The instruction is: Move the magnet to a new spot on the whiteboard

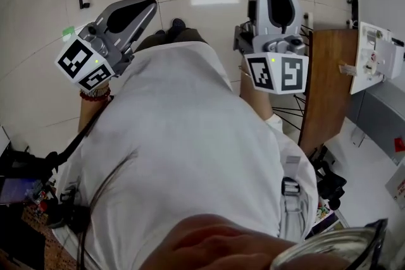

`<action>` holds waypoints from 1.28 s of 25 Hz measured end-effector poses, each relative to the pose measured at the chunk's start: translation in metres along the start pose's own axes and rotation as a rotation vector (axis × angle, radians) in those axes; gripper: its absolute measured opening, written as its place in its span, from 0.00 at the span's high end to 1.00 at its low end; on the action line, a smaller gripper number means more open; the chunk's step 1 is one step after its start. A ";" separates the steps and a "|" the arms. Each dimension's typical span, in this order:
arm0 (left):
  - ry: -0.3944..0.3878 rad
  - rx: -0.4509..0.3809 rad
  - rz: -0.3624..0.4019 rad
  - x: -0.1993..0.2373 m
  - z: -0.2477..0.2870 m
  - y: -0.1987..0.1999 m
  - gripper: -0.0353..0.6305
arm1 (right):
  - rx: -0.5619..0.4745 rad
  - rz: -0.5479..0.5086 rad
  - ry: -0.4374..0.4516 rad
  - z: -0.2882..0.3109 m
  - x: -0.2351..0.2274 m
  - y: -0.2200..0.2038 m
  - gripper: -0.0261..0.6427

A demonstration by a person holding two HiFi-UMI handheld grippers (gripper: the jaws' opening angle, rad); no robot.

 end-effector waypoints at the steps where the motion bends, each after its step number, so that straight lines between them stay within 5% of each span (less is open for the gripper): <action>1: -0.001 -0.002 -0.001 0.003 -0.002 -0.003 0.95 | 0.000 -0.006 0.007 0.003 0.003 -0.002 0.78; 8: 0.012 0.023 -0.029 0.018 0.054 0.005 0.95 | 0.034 0.008 0.018 0.038 -0.051 0.000 0.78; 19: 0.087 -0.021 0.037 0.041 0.067 0.038 0.95 | -0.030 0.058 0.106 0.094 -0.064 0.001 0.78; 24: 0.106 -0.048 0.099 0.101 0.104 0.072 0.95 | -0.047 0.048 0.141 0.167 -0.084 -0.018 0.78; 32: 0.101 -0.021 0.064 0.153 0.133 0.078 0.95 | -0.017 0.035 0.179 0.229 -0.096 -0.044 0.78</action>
Point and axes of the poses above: the fingertips, and each gripper's own axes: z forward along the fingers, x to its left, y out of its top, the point moved 5 cm from there along -z, backward along the fingers, and after that the axes turned 9 degrees about -x, right-handed, at the moved point
